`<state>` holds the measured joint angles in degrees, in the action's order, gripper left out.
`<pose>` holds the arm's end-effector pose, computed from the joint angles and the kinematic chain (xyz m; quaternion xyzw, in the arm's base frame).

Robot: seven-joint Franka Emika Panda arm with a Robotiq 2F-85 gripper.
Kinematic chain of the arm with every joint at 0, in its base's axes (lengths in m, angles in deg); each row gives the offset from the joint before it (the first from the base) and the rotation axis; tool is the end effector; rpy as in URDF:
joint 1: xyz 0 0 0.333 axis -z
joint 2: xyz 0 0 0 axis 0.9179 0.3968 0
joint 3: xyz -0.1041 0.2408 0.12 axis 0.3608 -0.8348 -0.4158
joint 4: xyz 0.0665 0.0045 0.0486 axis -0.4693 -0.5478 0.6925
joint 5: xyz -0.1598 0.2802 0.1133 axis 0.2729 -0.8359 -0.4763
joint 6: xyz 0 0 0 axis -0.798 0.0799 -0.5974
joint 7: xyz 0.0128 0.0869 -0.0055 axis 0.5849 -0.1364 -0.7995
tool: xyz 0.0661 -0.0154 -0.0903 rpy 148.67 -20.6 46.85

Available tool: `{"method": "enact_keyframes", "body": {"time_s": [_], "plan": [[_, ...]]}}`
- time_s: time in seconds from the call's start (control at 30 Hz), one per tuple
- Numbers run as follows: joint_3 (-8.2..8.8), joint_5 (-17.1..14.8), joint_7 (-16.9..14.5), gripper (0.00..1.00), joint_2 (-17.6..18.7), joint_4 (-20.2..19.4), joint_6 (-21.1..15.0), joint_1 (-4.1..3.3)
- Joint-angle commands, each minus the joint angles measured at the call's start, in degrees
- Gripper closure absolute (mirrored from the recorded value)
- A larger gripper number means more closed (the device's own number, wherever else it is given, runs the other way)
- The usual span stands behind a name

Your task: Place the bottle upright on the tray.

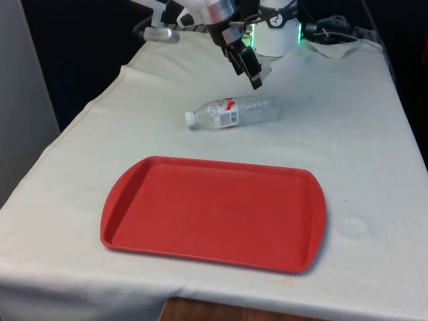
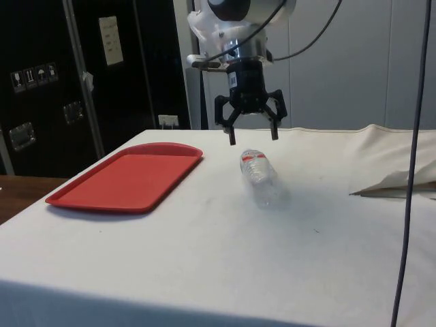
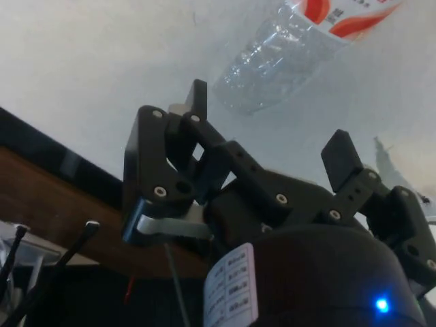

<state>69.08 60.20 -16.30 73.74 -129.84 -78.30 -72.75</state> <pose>0.4301 -0.0886 0.2566 -0.8626 0.4703 0.1482 0.1130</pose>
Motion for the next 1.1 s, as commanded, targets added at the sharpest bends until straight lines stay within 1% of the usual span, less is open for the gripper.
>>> {"method": "enact_keyframes", "body": {"time_s": [0.0,0.03,0.07,0.1,0.23,0.3,0.33,0.57,0.6,0.63,0.73,0.83,0.87,0.9,1.07], "plan": [[-0.11,-1.2,-1.2,0.0,0.34,0.52,1.26,0.23],[-0.11,-1.66,-1.95,0.0,0.63,0.92,2.06,0.29],[0.06,-0.74,-1.15,0.0,0.4,0.52,1.2,0.06],[-0.11,-1.83,-2.23,0.0,0.8,1.09,2.46,0.34],[0.23,-3.04,-4.07,0.0,1.49,1.78,4.24,0.4],[0.34,-3.04,-4.07,0.0,1.6,1.89,4.3,0.29],[0.52,-2.64,-3.84,0.0,1.6,1.72,3.84,0.11],[0.46,-3.44,-4.41,0.0,1.66,1.95,4.81,0.29],[0.52,-2.75,-3.95,0.0,1.66,1.78,4.35,0.11],[0.46,-3.55,-4.58,0.0,1.66,1.95,5.1,0.34],[0.69,-4.58,-5.67,0.0,1.95,2.18,6.19,0.52],[0.97,-5.56,-6.59,0.0,2.23,2.29,7.1,0.46],[1.09,-4.53,-5.84,0.0,1.83,1.89,6.19,0.17],[1.03,-5.73,-6.76,0.0,2.35,2.41,7.33,0.46],[1.26,-5.56,-6.7,0.0,2.58,2.69,7.73,0.29]]}}
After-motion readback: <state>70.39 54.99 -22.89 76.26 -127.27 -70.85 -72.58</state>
